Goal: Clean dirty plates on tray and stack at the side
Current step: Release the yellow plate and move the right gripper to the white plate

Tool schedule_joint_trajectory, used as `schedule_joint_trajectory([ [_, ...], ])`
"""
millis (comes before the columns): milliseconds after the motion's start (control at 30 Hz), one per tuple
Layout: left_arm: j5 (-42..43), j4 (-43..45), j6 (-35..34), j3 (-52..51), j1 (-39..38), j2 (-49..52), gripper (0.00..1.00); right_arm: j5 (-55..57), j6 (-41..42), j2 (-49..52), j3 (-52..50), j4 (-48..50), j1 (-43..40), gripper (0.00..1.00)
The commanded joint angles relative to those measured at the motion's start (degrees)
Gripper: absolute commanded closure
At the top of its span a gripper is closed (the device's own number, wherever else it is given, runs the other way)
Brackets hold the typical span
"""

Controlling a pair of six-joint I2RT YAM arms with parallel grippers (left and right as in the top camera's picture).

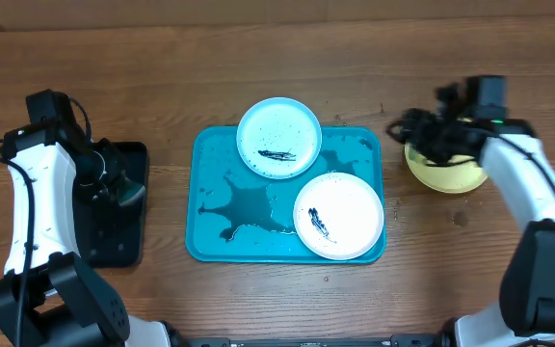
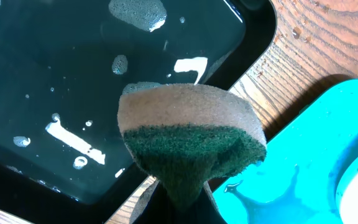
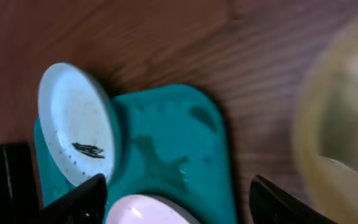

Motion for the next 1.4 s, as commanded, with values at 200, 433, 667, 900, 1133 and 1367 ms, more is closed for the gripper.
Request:
schedule_joint_trajectory([
  [200, 0.6, -0.2, 1.5, -0.2, 0.0, -0.6, 0.96, 24.7, 9.0, 1.0, 0.0, 9.2, 17.2, 0.25],
  [433, 0.6, -0.2, 1.5, -0.2, -0.6, -0.6, 0.96, 23.2, 11.1, 6.6, 0.0, 17.4, 20.8, 0.26],
  [667, 0.6, 0.0, 1.5, -0.2, -1.7, -0.6, 0.96, 20.6, 11.1, 10.1, 0.0, 21.9, 23.4, 0.32],
  [900, 0.6, 0.0, 1.5, -0.2, -1.7, -0.6, 0.96, 19.8, 11.3, 12.9, 0.0, 22.8, 24.2, 0.35],
  [1133, 0.6, 0.0, 1.5, -0.2, -1.7, -0.6, 0.96, 18.0, 11.3, 13.0, 0.0, 20.9, 24.3, 0.46],
  [1367, 0.7, 0.1, 1.5, -0.2, -1.8, -0.6, 0.96, 12.2, 11.3, 13.0, 0.0, 19.1, 25.3, 0.68],
])
